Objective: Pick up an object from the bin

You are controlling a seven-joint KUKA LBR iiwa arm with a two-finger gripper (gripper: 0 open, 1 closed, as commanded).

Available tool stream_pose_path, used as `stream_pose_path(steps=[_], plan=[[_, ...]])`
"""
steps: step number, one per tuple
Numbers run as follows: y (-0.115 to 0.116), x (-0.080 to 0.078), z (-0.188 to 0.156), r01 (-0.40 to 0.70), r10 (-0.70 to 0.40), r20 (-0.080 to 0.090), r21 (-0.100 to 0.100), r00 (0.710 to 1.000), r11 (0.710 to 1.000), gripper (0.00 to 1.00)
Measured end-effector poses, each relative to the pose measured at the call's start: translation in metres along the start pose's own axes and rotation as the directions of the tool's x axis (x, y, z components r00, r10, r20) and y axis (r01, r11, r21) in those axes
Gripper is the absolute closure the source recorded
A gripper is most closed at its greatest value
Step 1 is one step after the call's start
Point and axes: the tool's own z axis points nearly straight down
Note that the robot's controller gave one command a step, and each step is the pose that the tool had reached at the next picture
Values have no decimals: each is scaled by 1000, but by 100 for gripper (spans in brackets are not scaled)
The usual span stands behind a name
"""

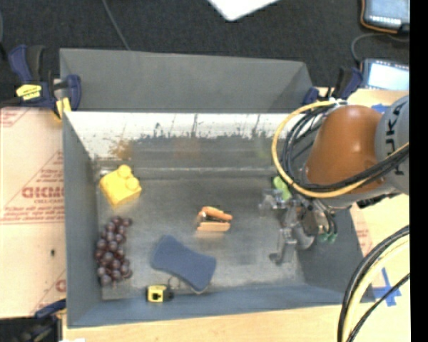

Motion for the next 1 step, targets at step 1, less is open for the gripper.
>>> stream_pose_path(steps=[1], plan=[[0, -2, -4, 2, -2, 8, 1, 1000, 1000, 0]])
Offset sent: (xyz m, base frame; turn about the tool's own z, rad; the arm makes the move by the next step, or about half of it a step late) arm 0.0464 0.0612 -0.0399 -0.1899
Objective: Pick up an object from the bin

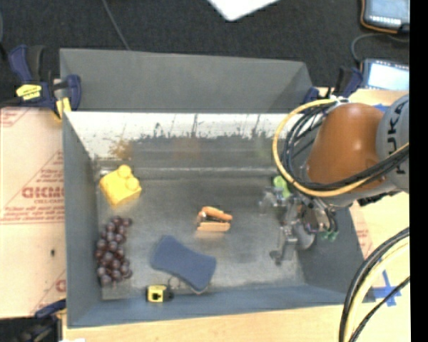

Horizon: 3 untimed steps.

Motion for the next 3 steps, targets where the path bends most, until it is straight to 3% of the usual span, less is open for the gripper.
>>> stream_pose_path(steps=[1, 2, 3], plan=[[9, -9, 7, 30, -30, 2, 2, 1000, 1000, 0], [38, -30, 61, 136, -136, 9, 1, 991, 991, 0], [70, -21, 83, 77, -77, -5, 0, 997, 997, 0]])
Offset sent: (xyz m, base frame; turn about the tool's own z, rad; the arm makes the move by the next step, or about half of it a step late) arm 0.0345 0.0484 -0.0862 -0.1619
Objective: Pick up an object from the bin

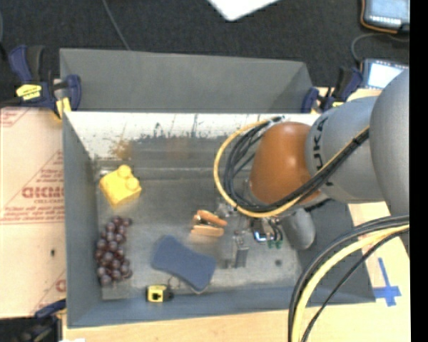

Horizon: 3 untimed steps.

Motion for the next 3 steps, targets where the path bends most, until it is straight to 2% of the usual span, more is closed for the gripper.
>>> stream_pose_path(steps=[1, 2, 3], plan=[[40, 1, 2, -189, 189, 16, -3, 982, 982, 100], [39, 1, 2, -188, 188, 17, -3, 982, 982, 100], [34, 2, -43, -190, 190, 10, -2, 982, 982, 100]])
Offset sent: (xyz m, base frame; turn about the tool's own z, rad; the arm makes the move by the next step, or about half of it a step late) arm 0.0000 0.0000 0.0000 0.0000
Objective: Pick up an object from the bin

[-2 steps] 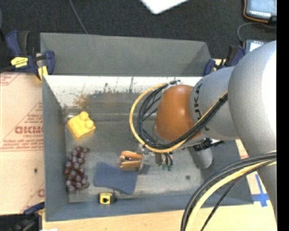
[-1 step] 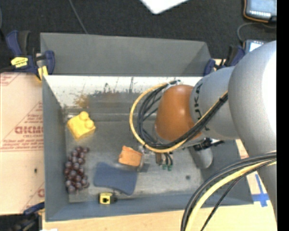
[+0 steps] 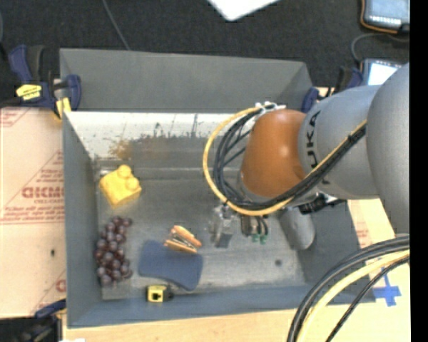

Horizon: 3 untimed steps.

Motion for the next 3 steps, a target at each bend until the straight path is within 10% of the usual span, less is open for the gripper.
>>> stream_pose_path(steps=[1, 3], plan=[[17, -42, -78, 0, 0, 12, -1, 1000, 1000, 0], [56, -24, -31, 34, -34, 20, 0, 999, 999, 0]])
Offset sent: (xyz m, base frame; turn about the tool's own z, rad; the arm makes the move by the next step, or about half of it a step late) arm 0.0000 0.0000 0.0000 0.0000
